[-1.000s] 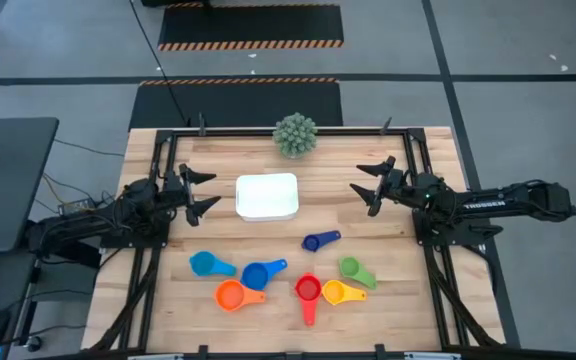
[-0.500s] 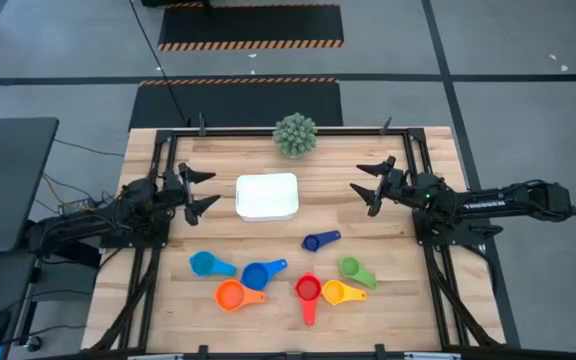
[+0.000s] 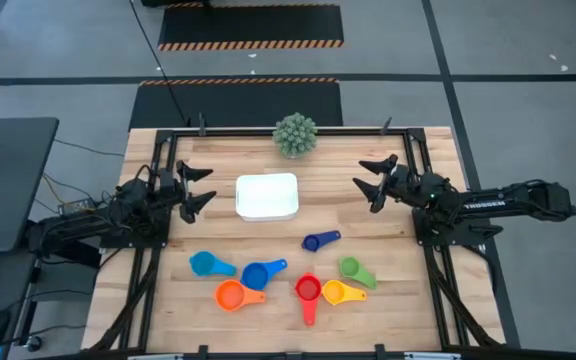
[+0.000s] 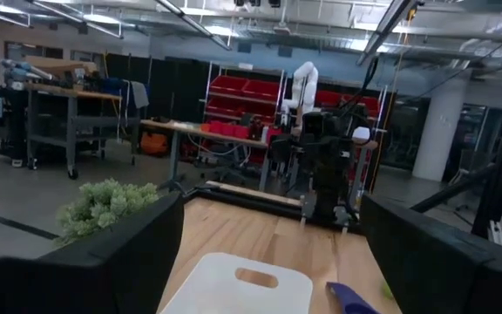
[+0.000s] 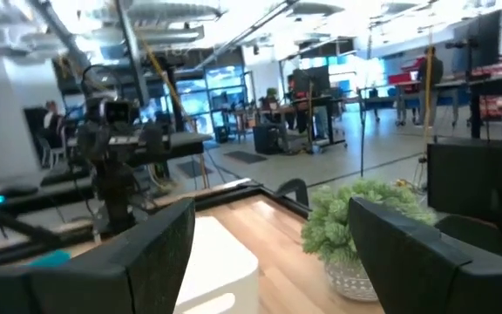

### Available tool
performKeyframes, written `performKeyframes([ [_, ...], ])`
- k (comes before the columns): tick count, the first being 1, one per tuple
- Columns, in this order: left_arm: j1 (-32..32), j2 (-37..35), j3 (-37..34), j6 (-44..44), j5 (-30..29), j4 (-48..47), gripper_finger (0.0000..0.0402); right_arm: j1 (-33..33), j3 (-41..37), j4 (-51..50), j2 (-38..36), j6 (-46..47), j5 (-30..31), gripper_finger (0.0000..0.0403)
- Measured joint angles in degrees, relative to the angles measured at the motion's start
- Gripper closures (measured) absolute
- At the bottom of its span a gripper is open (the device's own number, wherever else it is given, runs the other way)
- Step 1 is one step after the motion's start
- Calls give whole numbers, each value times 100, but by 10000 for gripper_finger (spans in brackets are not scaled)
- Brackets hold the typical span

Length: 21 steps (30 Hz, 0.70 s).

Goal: Nest measuring cups in basket
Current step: Stack the large blue measuring cup on the top orange measuring cup

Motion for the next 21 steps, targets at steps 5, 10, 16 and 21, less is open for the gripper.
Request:
performKeyframes([
  [5, 0, 0, -2, -21, 15, -2, 49, 0, -1, -56, 28, 47, -6, 93],
  [10, 2, 0, -2, 150, -49, 119, 49, 0, 0, -38, 28, -126, 84, 93],
  [16, 2, 0, 21, 187, 39, 383, 49, 0, 4, 214, 31, 94, -63, 93],
  [21, 2, 141, 646, 442, 366, -634, 49, 0, 422, -72, 38, 338, -779, 93],
])
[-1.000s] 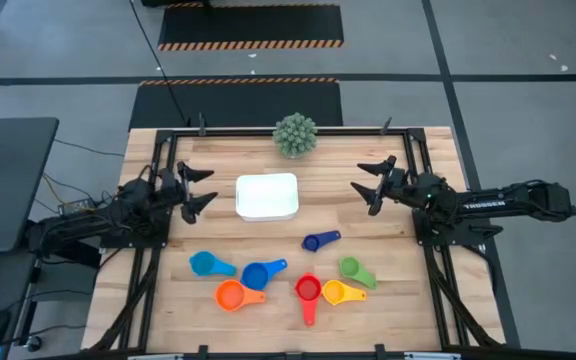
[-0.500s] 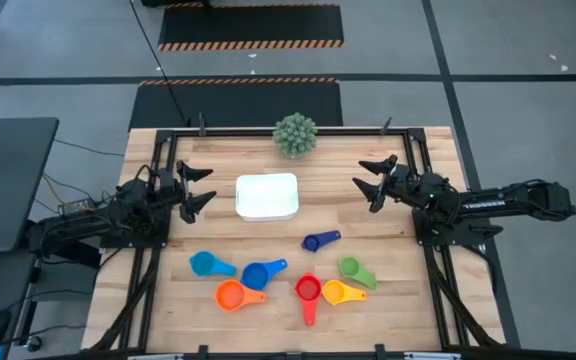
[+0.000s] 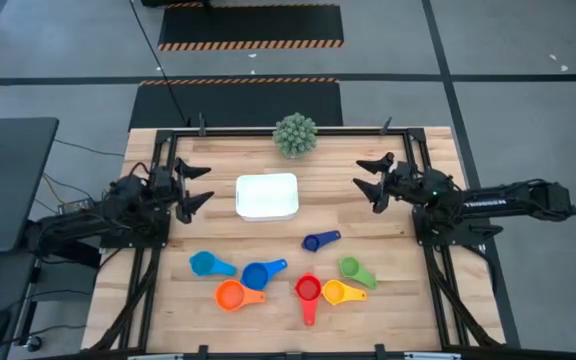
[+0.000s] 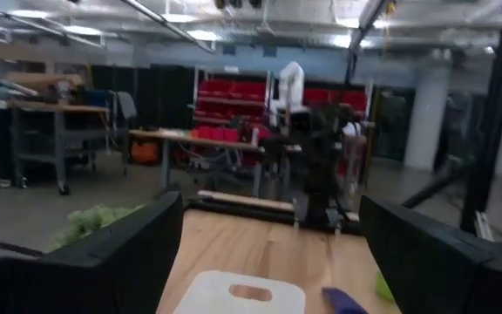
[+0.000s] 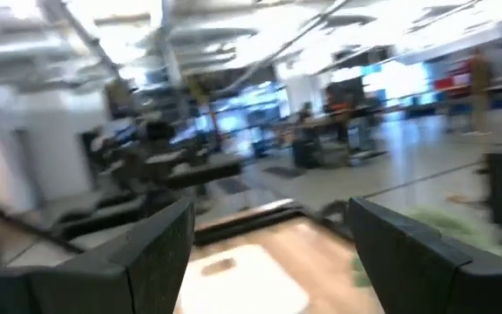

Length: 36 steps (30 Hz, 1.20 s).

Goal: Nest measuring cups in basket
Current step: Stack the large blue measuring cup on the top orange measuring cup

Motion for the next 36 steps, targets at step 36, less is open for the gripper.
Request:
performKeyframes([
  [36, -3434, 3219, 1425, -1087, -379, -1542, 50, 1951, 1833, -2118, 1944, -490, 1119, 96],
])
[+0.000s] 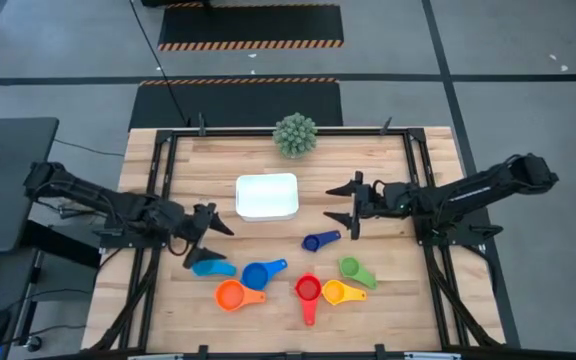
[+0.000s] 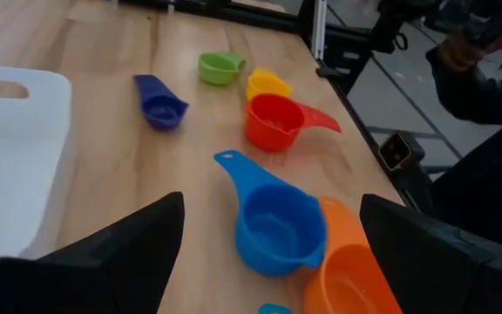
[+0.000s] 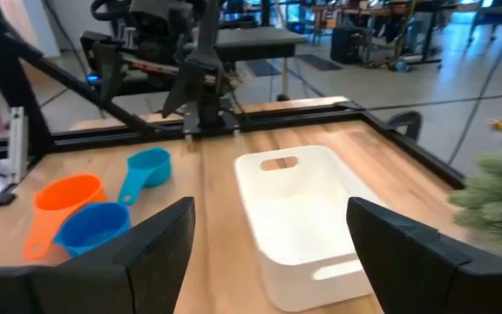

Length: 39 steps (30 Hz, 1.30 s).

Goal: Nest measuring cups in basket
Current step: Stack the large blue measuring cup on the top orange measuring cup

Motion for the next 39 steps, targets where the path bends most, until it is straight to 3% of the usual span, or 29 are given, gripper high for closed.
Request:
performKeyframes([
  [16, -1102, 1016, 492, -587, -689, 3, 50, 836, 1074, -360, 1356, 199, 437, 96],
  [33, -1346, 2218, 497, -1486, -828, 385, 50, 1211, 2978, -2302, 2982, 304, 254, 96],
  [39, -1497, 2714, 993, -1468, -855, 331, 50, 1477, 3501, -2903, 3349, 427, 170, 96],
])
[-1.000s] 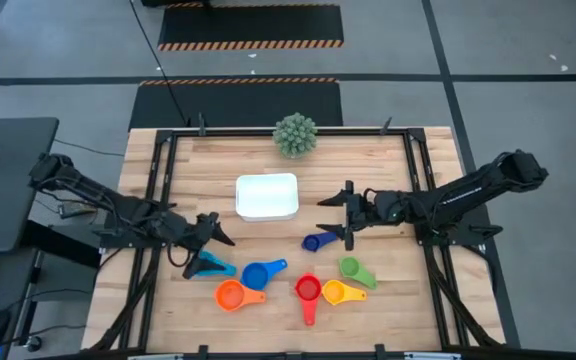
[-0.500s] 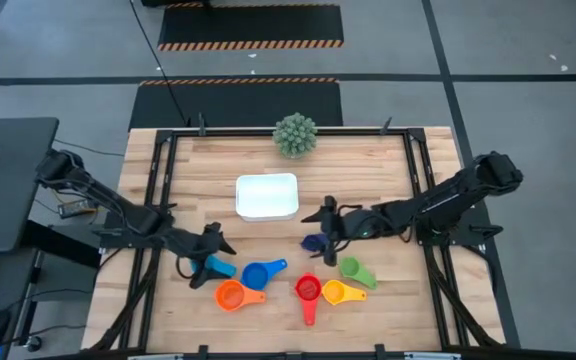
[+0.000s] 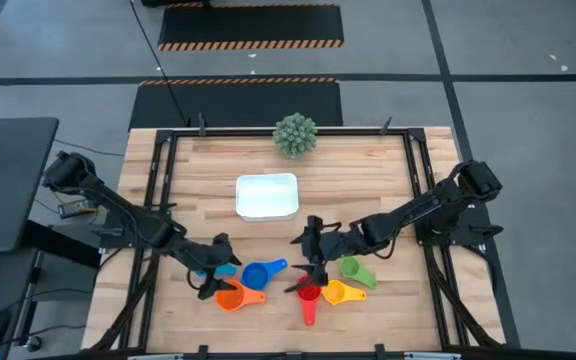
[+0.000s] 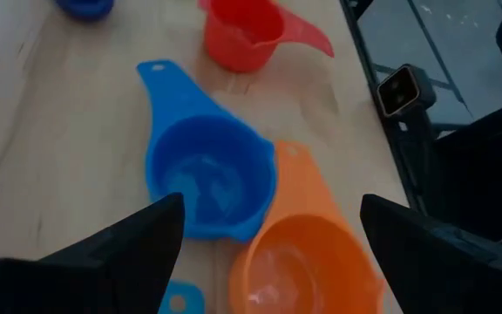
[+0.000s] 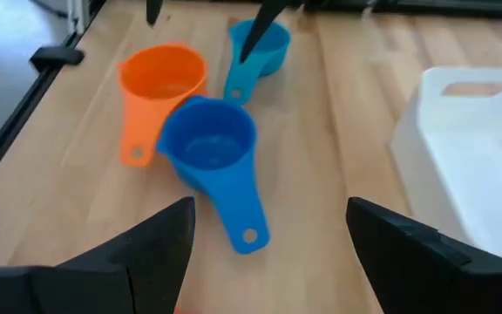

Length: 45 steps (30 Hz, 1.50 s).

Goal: Nest measuring cups in basket
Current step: Stack the large blue measuring cup on the top orange measuring cup

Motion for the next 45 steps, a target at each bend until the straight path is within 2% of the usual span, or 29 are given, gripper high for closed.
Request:
performKeyframes([
  [6, -23, 570, 675, 326, -15, -298, 50, 304, 379, -363, 189, 270, 7, 96],
  [12, -26, 947, 1165, 501, -17, -732, 50, 578, 420, -625, 193, 645, 118, 96],
  [15, -49, 958, 1238, 633, -101, -769, 50, 695, 421, -769, 214, 895, 258, 96],
  [22, -140, 897, 1255, 903, -700, -906, 50, 941, 420, -1201, 220, 1574, 433, 96],
  [26, -157, 897, 1255, 963, -757, -906, 50, 1011, 420, -1545, 220, 1952, 425, 96],
  [31, -154, 897, 1251, 862, -541, -1048, 50, 1099, 420, -2136, 220, 2423, 435, 96],
  [37, -157, 897, 1251, 166, 363, -1470, 50, 1125, 420, -3064, 220, 2969, 277, 96],
  [41, -155, 897, 1247, -362, 697, -1827, 50, 1113, 418, -3104, 220, 2967, 254, 96],
  [45, -134, 899, 1247, -815, 731, -2384, 50, 1028, 418, -3011, 220, 2751, 283, 96],
])
